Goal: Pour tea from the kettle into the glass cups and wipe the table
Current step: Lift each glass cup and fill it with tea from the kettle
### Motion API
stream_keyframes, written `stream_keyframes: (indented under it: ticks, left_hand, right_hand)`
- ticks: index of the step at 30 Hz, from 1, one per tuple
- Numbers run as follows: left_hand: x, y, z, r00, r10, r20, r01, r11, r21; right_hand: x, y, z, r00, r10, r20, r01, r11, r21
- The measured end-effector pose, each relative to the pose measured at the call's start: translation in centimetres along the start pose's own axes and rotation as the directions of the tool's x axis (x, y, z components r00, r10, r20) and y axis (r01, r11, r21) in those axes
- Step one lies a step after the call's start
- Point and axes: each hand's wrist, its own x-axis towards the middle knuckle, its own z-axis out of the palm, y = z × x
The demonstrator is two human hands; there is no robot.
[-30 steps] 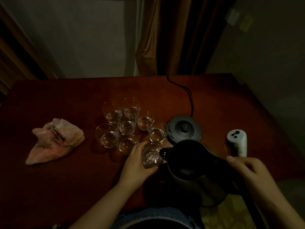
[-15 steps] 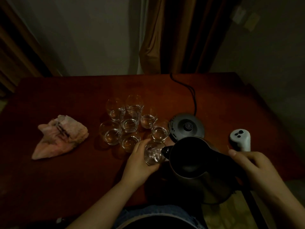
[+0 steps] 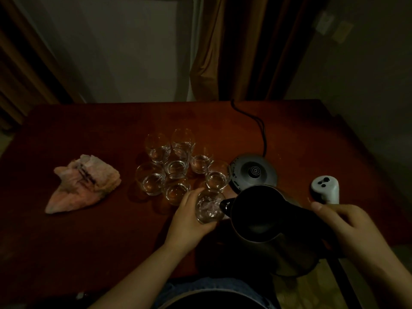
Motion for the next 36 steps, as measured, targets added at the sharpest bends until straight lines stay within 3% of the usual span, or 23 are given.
stream_keyframes:
  ticks: [4, 12, 20, 28, 33, 36]
  left_hand:
    - [0.0, -0.3, 0.1, 1.0, -0.008, 0.008, 0.008, 0.999, 0.032]
    - [0.0, -0.2, 0.1, 1.0, -0.007, 0.004, 0.007, 1.0, 0.014]
    - [0.2, -0.4, 0.0, 1.0, -0.02, -0.007, 0.019, 0.999, -0.043]
    - [-1.3, -2.2, -1.0, 0.998, -0.047, 0.046, 0.045, 0.998, 0.031]
    - [-3.3, -4.0, -3.2, 0.996, -0.086, -0.035, 0.088, 0.995, 0.052]
    - [-4.2, -4.8, -4.3, 0.984, -0.122, -0.127, 0.13, 0.99, 0.055]
  right_hand:
    - [0.0, 0.1, -0.1, 1.0, -0.005, 0.002, 0.005, 0.999, -0.046]
    - [0.2, 1.3, 0.1, 0.997, 0.037, -0.063, -0.034, 0.998, 0.046]
    - [-0.1, 4.1, 0.8, 0.984, 0.148, -0.096, -0.12, 0.96, 0.254]
    - [0.5, 4.6, 2.7, 0.953, 0.254, -0.163, -0.11, 0.797, 0.594]
    - [1.2, 4.6, 2.8, 0.934, 0.232, -0.271, -0.024, 0.798, 0.602]
    - [1.4, 4.8, 2.7, 0.949, 0.193, -0.248, -0.01, 0.807, 0.59]
